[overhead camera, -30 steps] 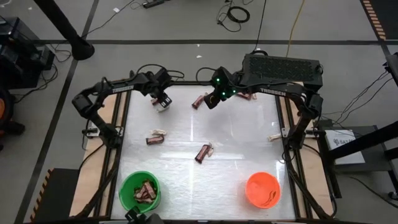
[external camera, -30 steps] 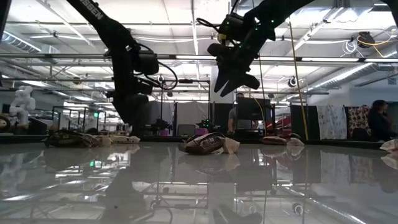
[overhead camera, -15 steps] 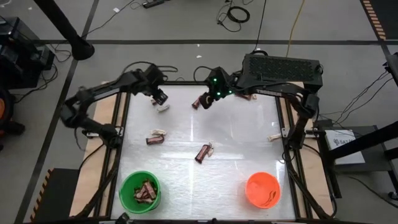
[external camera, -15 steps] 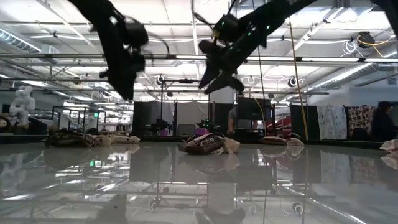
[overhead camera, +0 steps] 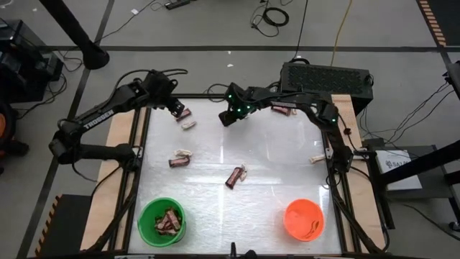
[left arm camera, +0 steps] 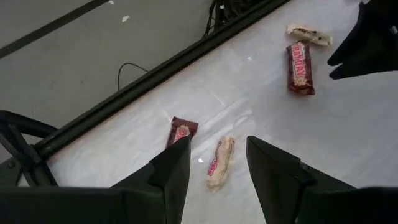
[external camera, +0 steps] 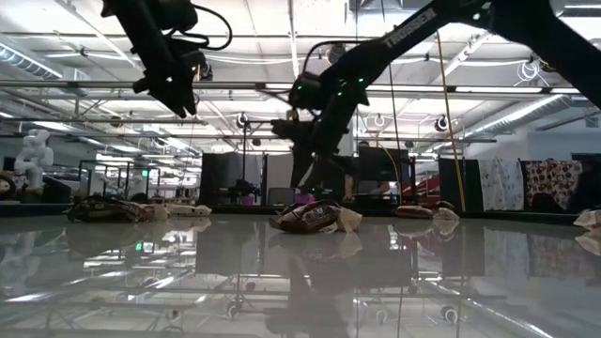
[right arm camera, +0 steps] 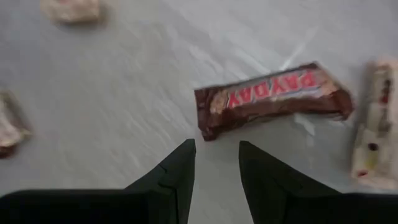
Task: Sort candy by brand, put in halloween buckets
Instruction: Put the brown chocolate bar into the green bucket
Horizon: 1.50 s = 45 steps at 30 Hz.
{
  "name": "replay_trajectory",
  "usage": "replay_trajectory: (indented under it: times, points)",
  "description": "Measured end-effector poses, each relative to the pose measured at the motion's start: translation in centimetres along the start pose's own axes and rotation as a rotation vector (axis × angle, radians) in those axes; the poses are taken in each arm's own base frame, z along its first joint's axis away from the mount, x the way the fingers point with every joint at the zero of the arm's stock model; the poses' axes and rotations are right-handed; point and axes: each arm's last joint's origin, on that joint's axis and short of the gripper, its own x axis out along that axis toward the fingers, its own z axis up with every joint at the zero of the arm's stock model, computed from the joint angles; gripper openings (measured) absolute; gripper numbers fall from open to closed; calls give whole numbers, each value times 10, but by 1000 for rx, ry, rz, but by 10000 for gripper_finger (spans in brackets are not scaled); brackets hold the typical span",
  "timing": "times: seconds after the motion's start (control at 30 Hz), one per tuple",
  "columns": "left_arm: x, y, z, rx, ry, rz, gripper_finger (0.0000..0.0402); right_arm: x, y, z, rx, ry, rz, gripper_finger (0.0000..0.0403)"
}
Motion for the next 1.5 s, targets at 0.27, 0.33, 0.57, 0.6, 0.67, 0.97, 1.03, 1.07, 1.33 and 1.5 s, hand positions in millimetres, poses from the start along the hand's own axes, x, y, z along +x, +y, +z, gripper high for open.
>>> replay_trajectory:
  times: [0.27, 0.33, 0.57, 0.6, 0.67, 0.97, 1.03, 1.07, 1.33, 1.5]
  points:
    - [1, 0, -1, 3, 12, 2, 164, 22, 6, 3, 15, 27, -21, 116]
    - [1, 0, -1, 7, 13, 2, 164, 22, 5, 3, 27, 8, -58, 116]
    - [1, 0, -1, 52, 13, 2, 164, 22, 5, 4, 47, -12, -75, 103]
    - [1, 0, -1, 53, 13, 2, 164, 22, 5, 4, 27, -12, -75, 100]
    - [1, 0, -1, 55, 13, 2, 164, 22, 5, 4, -50, -9, -77, 95]
    - [1, 0, -1, 93, 15, -14, 164, -26, -21, 16, -206, 34, -144, 89]
    - [1, -1, -1, 105, 15, -22, 164, -44, -36, 20, -197, 52, -204, 89]
    - [1, -1, -1, 106, 15, -25, 164, -53, -44, 21, -190, 65, -243, 89]
    - [1, -1, 0, 105, 10, -45, 164, -73, -126, 27, -27, 237, -468, 103]
    - [1, -2, 0, 93, 9, -63, 164, -70, -145, 28, -44, 288, -501, 158]
